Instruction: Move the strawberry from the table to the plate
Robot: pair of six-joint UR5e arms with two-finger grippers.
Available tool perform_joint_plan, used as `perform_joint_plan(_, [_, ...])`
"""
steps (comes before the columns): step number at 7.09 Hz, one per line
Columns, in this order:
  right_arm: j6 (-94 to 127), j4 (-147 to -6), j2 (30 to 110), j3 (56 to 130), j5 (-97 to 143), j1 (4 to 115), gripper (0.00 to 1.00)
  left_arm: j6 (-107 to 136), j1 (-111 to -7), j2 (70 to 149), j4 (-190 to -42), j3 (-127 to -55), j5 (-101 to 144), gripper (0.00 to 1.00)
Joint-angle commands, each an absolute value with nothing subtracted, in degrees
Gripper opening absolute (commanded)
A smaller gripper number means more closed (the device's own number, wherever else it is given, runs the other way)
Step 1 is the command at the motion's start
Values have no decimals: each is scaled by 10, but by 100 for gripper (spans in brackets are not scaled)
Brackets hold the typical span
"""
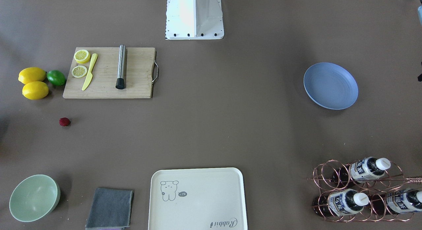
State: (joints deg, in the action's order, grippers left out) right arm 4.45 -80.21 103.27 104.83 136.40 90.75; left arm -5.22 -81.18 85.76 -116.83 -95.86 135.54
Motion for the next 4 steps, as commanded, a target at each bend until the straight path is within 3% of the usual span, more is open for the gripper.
perform_joint_plan(1, [48, -773, 1034, 1047, 1361, 884, 100, 31, -739, 878, -1214, -923, 1354, 99])
perform_joint_plan(4, [48, -772, 1034, 1047, 1363, 877, 100, 152, -674, 874, -1361, -852, 1356, 98])
